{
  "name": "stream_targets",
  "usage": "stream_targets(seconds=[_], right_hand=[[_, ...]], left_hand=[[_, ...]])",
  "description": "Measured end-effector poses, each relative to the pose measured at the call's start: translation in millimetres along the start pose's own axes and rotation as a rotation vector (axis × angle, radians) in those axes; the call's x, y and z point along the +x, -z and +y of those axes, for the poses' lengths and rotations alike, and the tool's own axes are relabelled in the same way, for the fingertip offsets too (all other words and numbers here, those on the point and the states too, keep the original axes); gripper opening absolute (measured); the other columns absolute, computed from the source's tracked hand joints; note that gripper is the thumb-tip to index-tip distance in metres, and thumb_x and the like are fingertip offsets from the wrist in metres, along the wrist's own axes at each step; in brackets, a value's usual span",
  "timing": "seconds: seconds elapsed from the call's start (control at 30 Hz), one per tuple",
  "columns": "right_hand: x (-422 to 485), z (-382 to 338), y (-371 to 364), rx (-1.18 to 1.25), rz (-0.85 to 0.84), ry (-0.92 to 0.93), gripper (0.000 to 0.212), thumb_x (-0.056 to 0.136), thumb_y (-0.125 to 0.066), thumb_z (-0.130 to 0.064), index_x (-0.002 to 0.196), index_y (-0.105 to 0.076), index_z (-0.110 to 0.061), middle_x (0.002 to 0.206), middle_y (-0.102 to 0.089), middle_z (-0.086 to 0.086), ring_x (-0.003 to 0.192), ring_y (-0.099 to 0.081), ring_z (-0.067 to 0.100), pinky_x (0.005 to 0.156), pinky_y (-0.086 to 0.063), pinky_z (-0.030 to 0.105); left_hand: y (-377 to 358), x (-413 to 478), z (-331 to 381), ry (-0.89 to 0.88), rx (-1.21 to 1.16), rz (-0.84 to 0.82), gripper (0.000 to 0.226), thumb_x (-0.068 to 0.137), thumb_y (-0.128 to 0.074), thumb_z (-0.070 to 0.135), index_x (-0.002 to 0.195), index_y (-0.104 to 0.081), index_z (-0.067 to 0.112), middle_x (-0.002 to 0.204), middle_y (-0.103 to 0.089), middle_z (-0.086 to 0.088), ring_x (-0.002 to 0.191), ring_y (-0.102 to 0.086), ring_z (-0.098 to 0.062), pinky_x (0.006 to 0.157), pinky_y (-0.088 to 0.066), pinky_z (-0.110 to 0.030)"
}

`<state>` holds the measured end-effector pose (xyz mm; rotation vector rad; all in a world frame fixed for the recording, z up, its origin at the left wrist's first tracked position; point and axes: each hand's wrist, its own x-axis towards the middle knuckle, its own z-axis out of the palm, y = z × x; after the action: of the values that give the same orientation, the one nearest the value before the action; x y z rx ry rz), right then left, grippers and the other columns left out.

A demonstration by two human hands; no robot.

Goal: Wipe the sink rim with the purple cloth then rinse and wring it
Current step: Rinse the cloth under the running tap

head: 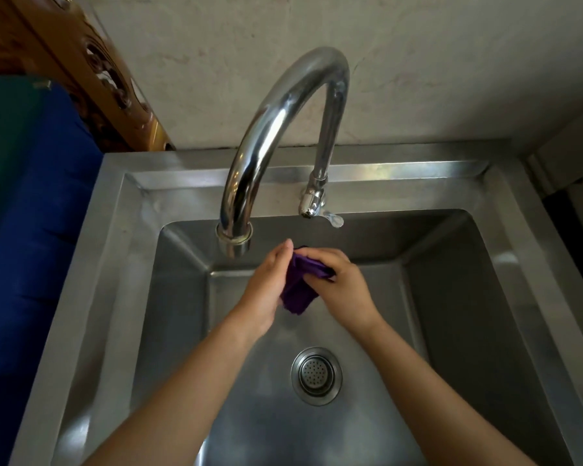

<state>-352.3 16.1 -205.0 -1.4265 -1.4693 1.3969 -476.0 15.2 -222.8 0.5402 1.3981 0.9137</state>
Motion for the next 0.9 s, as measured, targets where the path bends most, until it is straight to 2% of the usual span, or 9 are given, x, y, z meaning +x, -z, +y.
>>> stream_targets(seconds=[0.07,0.17,0.23,0.3,0.37,0.5,0.6,0.73,0.9], right_hand=[[-2.3,-6.1,-0.9,0.037,-0.084,-0.033,0.048,0.079,-0.059,0.010,0.105,-0.064,-0.029,0.115,-0.059,0.006,0.101,-0.057,0.000,0.094,-0.042,0.012],[-3.9,-15.0,9.6,0.209,-0.188,-0.180,0.043,0.084,-0.060,0.005,0.121,-0.055,-0.017,0.118,-0.060,0.007,0.099,-0.061,0.018,0.087,-0.051,0.029],[0.0,-26.4,21.5,0.203,-0.105,-0.284,0.037,0.090,-0.056,-0.010,0.127,-0.049,-0.014,0.119,-0.059,0.008,0.098,-0.062,0.020,0.081,-0.053,0.032],[11.7,-37.7,32.5,-0.013,0.071,-0.295,0.031,0.095,-0.049,-0.027,0.123,-0.051,-0.014,0.112,-0.062,0.008,0.097,-0.063,0.023,0.082,-0.053,0.037],[28.3,-51.4,36.8,-0.165,0.126,-0.285,0.035,0.096,-0.042,-0.038,0.119,-0.053,-0.013,0.105,-0.063,0.010,0.096,-0.064,0.026,0.082,-0.055,0.041],[61.4,-72.7,25.2,-0.295,-0.051,-0.329,0.048,0.096,-0.036,-0.049,0.108,-0.057,-0.009,0.080,-0.063,0.007,0.065,-0.056,0.017,0.060,-0.048,0.027],[75.8,-72.4,18.8,-0.419,-0.056,-0.328,0.056,0.092,-0.041,-0.054,0.093,-0.064,-0.003,0.061,-0.053,0.002,0.051,-0.043,0.013,0.050,-0.039,0.024],[78.5,-67.7,16.1,-0.434,-0.060,-0.320,0.058,0.092,-0.045,-0.051,0.098,-0.068,0.003,0.052,-0.044,-0.004,0.048,-0.037,0.011,0.047,-0.032,0.023],[82.8,-69.5,17.5,-0.499,-0.059,-0.270,0.046,0.091,-0.050,-0.047,0.096,-0.063,-0.003,0.055,-0.049,-0.003,0.053,-0.041,0.009,0.048,-0.033,0.022]], left_hand=[[11.4,3.5,6.0,0.131,-0.173,-0.073,0.034,0.092,-0.048,0.045,0.098,-0.065,0.016,0.084,-0.071,-0.002,0.078,-0.068,-0.012,0.063,-0.054,-0.025],[25.2,1.9,5.2,0.190,-0.279,-0.131,0.026,0.093,-0.049,0.030,0.093,-0.066,0.011,0.075,-0.072,-0.004,0.071,-0.069,-0.015,0.069,-0.056,-0.031],[30.7,-0.3,-1.7,0.229,-0.322,-0.130,0.021,0.092,-0.050,0.021,0.094,-0.066,0.007,0.078,-0.072,-0.006,0.071,-0.069,-0.017,0.075,-0.054,-0.033],[37.5,-1.9,-8.0,0.234,-0.356,-0.104,0.021,0.089,-0.053,0.015,0.103,-0.064,0.005,0.086,-0.072,-0.009,0.078,-0.068,-0.021,0.078,-0.053,-0.035],[44.7,-2.6,-10.3,0.182,-0.370,-0.083,0.028,0.087,-0.054,0.010,0.114,-0.059,0.004,0.093,-0.070,-0.011,0.083,-0.067,-0.024,0.081,-0.054,-0.037],[53.3,-5.7,-11.1,0.121,-0.412,-0.091,0.029,0.087,-0.052,0.003,0.114,-0.059,0.008,0.088,-0.072,-0.007,0.076,-0.070,-0.019,0.067,-0.059,-0.029],[60.7,-8.0,-16.6,0.101,-0.487,-0.119,0.041,0.081,-0.056,0.006,0.122,-0.056,0.007,0.101,-0.069,-0.010,0.086,-0.069,-0.021,0.073,-0.058,-0.031],[64.4,-8.5,-20.8,0.098,-0.571,-0.125,0.037,0.083,-0.057,0.015,0.120,-0.059,0.010,0.108,-0.069,-0.010,0.097,-0.067,-0.023,0.084,-0.054,-0.037],[64.9,-8.4,-25.4,0.043,-0.587,-0.095,0.054,0.084,-0.058,0.026,0.132,-0.048,0.005,0.123,-0.059,-0.015,0.116,-0.056,-0.030,0.100,-0.045,-0.044]])
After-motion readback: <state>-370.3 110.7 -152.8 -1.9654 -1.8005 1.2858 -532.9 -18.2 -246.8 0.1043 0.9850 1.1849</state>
